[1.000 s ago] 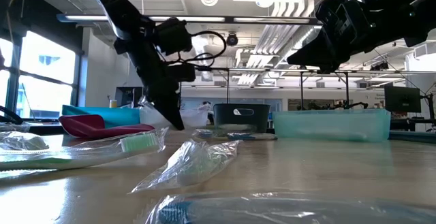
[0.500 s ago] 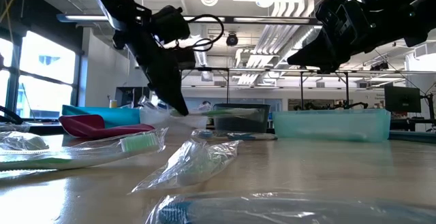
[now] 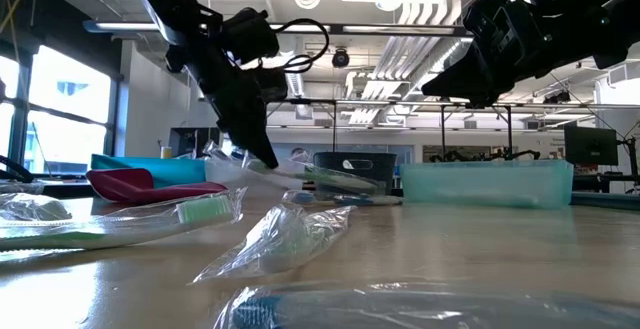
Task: Pick & Place Toothbrushes
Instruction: Put the green toothbrush into the dark blue bin
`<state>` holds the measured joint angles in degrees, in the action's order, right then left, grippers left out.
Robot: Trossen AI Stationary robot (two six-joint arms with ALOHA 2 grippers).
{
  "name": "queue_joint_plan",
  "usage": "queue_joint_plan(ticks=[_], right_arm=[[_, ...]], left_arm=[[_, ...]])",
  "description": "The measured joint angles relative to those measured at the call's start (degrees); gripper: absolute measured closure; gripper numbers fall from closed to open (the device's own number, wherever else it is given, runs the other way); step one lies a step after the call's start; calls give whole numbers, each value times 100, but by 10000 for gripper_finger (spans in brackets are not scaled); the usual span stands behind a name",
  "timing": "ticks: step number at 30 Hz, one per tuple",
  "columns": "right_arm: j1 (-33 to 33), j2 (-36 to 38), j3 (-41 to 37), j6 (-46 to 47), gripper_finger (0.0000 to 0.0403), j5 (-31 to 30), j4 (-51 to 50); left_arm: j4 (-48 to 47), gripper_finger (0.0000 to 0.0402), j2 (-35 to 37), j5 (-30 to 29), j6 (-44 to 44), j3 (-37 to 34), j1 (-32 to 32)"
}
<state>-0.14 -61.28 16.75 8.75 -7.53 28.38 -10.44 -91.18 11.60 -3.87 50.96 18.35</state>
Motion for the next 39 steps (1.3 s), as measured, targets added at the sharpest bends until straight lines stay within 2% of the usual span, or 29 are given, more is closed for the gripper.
queue_joint_plan(ticks=[33,39], right_arm=[[1,0,0,-1,401,0,0],[2,0,0,0,401,0,0]], left_arm=[[9,401,0,-9,135,6,2],[-14,401,0,-17,108,263,2]])
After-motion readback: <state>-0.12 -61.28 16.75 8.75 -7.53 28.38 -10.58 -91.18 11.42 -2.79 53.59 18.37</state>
